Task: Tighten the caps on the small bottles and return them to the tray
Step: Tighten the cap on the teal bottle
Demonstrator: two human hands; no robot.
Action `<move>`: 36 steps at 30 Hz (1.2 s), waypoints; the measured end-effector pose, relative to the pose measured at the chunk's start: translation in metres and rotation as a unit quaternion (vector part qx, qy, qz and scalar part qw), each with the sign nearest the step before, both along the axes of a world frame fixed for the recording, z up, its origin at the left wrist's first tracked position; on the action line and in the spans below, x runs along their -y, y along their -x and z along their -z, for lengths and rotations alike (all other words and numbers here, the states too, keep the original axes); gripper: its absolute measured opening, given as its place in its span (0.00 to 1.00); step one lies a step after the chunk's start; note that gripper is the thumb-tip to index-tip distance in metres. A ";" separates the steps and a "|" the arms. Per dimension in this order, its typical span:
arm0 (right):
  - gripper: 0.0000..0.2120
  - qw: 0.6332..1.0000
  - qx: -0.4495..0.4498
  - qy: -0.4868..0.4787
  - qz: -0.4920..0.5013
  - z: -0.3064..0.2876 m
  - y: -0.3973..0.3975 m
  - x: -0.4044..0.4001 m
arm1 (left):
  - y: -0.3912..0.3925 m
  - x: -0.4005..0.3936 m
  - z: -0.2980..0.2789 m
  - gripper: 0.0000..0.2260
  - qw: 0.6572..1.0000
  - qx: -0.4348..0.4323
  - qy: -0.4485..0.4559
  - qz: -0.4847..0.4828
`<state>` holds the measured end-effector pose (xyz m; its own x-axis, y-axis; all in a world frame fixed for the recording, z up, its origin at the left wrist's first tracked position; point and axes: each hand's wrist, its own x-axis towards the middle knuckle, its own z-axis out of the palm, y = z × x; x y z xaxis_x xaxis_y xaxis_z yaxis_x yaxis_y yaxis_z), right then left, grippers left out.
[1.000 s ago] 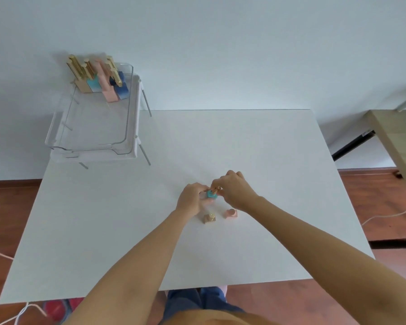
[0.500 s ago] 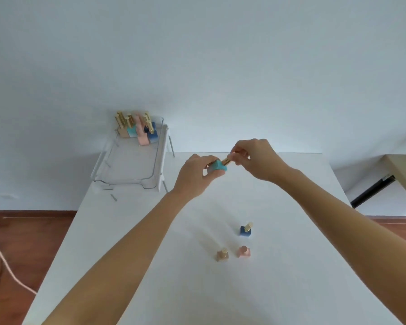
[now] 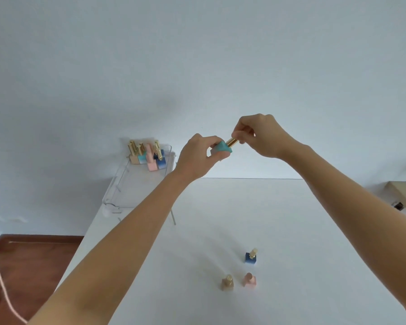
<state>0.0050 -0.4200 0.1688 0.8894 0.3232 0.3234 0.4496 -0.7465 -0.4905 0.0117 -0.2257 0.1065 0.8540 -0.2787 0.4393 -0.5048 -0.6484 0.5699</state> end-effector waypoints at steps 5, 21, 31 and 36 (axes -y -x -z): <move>0.23 0.996 -0.061 0.053 0.027 0.004 -0.001 0.000 | 0.003 0.003 0.005 0.10 1.000 -0.003 -0.016 0.007; 0.16 0.998 -0.022 0.014 -0.058 0.019 0.010 0.024 | 0.004 0.011 0.008 0.10 0.999 -0.009 -0.010 0.029; 0.03 1.000 0.019 -0.012 0.002 0.023 0.019 0.021 | 0.009 0.021 0.012 0.10 1.000 0.012 -0.022 0.016; 0.03 0.998 0.013 -0.051 0.032 0.031 0.021 0.020 | 0.012 0.029 0.015 0.12 0.999 0.020 -0.038 -0.013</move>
<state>-0.0161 -0.4402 0.1373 0.8983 0.2304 0.3741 0.4157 -0.7214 -0.5539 -0.0004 -0.2546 0.0913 0.8433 -0.2909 0.4519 -0.5092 -0.7016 0.4985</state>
